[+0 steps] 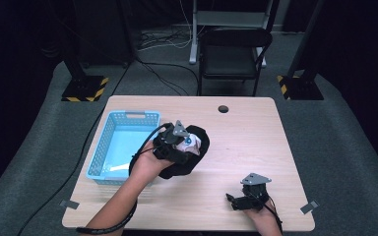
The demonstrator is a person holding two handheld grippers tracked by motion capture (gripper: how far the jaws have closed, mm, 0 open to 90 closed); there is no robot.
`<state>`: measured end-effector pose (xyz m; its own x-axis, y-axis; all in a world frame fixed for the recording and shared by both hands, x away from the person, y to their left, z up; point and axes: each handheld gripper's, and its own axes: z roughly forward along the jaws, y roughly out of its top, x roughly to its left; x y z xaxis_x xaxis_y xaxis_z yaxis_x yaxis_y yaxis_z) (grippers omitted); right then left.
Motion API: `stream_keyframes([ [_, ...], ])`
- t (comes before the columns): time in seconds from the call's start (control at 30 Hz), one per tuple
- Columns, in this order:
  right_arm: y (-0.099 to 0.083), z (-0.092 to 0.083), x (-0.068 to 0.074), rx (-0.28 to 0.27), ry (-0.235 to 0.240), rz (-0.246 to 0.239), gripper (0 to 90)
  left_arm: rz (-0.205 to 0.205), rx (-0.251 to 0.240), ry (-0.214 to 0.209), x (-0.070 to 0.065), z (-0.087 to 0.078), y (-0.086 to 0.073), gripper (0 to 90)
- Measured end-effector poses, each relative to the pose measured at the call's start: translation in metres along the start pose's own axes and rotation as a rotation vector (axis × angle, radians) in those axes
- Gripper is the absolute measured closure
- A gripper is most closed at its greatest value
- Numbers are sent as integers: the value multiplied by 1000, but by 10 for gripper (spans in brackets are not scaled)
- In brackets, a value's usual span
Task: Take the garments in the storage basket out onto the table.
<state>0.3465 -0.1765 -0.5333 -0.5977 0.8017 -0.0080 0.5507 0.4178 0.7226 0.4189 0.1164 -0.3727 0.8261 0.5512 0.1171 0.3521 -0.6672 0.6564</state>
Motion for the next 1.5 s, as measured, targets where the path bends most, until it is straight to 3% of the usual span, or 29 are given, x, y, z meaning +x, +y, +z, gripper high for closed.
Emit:
stream_keyframes([
  [0.37, 0, 0, 0, 0, 0, 0, 37, 20, 34, -48, -16, 28, 3, 364],
  [1.5, 0, 0, 0, 0, 1, -1, 35, -11, 132, -97, -28, 83, -17, 365],
])
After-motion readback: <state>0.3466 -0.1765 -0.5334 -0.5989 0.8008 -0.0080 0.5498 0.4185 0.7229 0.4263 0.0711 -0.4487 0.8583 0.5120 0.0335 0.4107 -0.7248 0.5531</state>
